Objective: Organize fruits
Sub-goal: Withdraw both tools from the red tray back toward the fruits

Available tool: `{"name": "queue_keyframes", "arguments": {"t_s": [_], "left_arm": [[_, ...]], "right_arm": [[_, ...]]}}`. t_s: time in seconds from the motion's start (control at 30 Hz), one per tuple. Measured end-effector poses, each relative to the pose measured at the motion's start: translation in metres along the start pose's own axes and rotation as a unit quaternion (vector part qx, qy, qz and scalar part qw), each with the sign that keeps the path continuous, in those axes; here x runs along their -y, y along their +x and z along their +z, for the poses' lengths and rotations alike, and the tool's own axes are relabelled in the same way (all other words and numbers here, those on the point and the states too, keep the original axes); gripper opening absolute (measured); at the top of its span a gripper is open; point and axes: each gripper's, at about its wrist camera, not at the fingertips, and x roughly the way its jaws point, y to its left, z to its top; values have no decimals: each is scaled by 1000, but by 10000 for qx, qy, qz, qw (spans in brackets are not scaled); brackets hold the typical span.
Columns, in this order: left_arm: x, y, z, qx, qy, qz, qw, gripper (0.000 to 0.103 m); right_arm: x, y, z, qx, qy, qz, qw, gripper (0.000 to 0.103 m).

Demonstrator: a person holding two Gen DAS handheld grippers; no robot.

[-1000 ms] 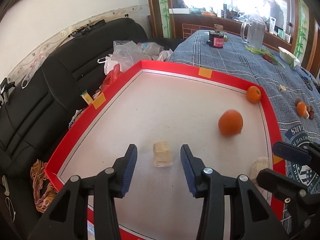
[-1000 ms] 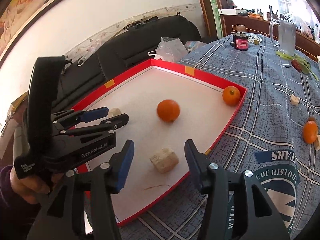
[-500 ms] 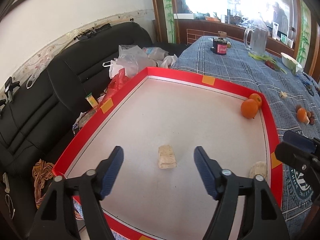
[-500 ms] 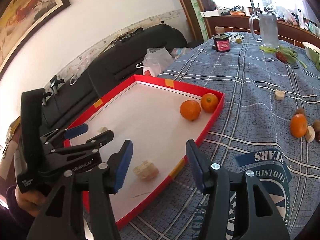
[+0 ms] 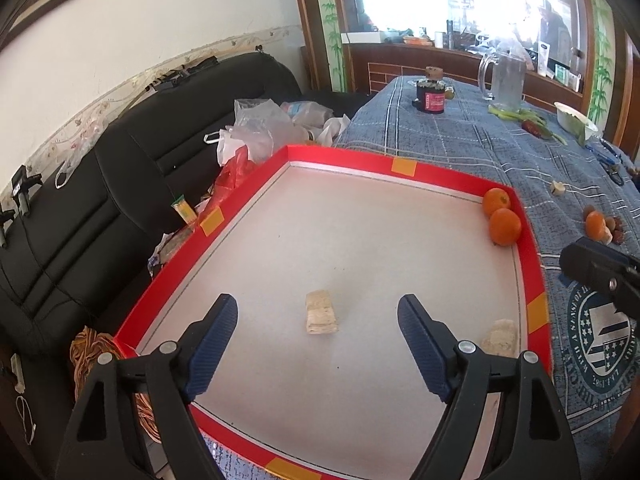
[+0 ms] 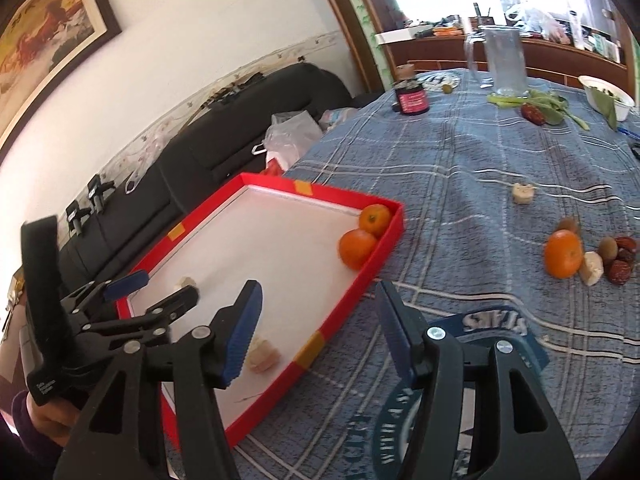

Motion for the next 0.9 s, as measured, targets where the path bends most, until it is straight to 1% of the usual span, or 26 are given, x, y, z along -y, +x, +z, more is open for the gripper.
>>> {"name": "queue_keyframes", "arguments": {"t_s": [0.27, 0.37, 0.53, 0.67, 0.77, 0.9], "left_arm": [[8, -18, 7, 273, 93, -4, 9996, 83], [19, -24, 9, 343, 216, -109, 9991, 83], [49, -37, 16, 532, 563, -330, 9964, 83], [77, -45, 22, 666, 841, -582, 9925, 83], [95, -49, 24, 710, 1033, -749, 9893, 84], [117, -54, 21, 712, 1217, -981, 9851, 84]], "right_arm": [[46, -30, 7, 276, 381, -298, 9984, 61], [68, -45, 7, 364, 486, -530, 9967, 61], [110, -74, 0, 472, 691, -924, 9922, 61], [132, -87, -5, 393, 618, -1117, 9910, 61], [142, -87, -11, 208, 476, -1282, 9904, 61], [155, -86, -15, 57, 588, -1377, 9887, 61]]}}
